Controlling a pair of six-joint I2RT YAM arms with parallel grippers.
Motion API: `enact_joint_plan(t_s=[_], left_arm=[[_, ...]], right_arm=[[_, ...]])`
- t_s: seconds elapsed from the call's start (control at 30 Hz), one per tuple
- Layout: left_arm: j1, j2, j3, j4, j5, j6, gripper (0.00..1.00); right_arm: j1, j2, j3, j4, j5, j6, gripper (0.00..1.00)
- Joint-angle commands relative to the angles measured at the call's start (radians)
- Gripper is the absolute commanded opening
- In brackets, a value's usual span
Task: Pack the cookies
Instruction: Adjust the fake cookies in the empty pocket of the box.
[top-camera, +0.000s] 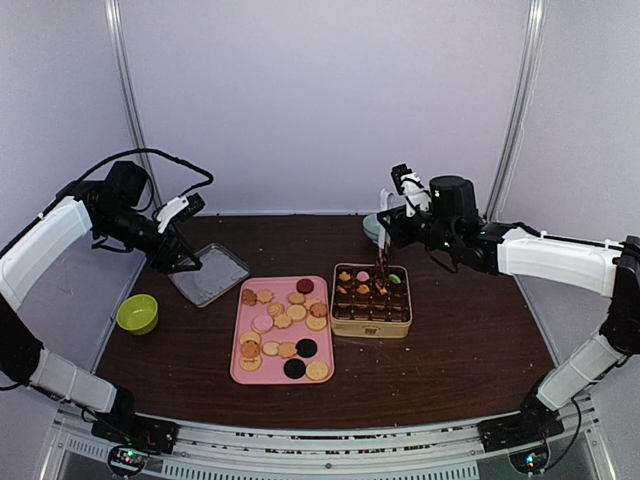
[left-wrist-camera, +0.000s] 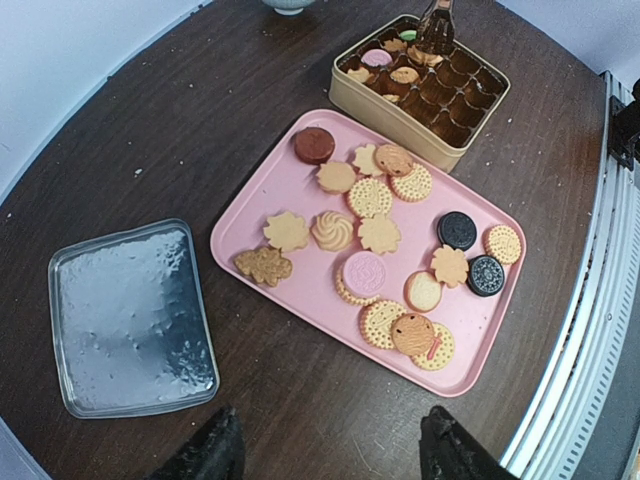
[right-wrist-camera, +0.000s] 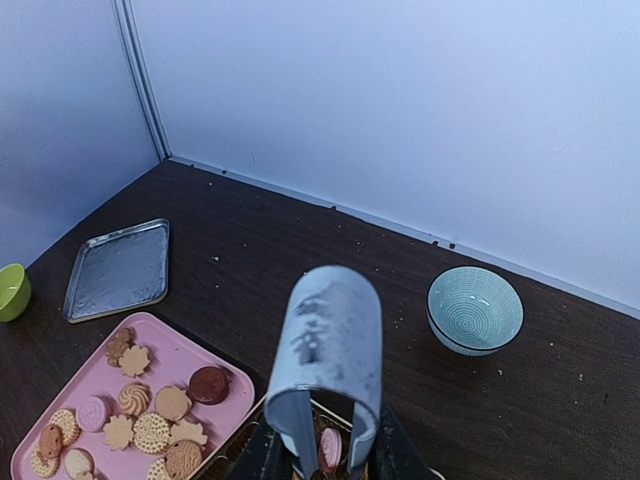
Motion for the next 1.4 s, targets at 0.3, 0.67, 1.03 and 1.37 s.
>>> enact_joint_plan(t_s=[0.3,0.67,1.03,1.37], left_arm=[[0.003,-0.023,-0.005,-0.007,0.02,0.019,0.62],[0.003,-0.022,-0.007,-0.006,0.019,0.026,0.62],[0.003,-0.024,-0.001,-0.012,0.028,0.026,0.61],[0.005,-0.024,0.005,-0.018,0.029,0.025,0.62]], right_arm=[[-0.031,-0.016,0.036,0.005,-0.041,0.011,0.12],[-0.035,0.006,-0.047,0.02,-0.087,0.045,0.1],[-0.039,-0.097,0.011,-0.007,-0.157,0.059,0.12],[0.104,-0.124,0.054,0.063,-0.147,0.092,0.13]])
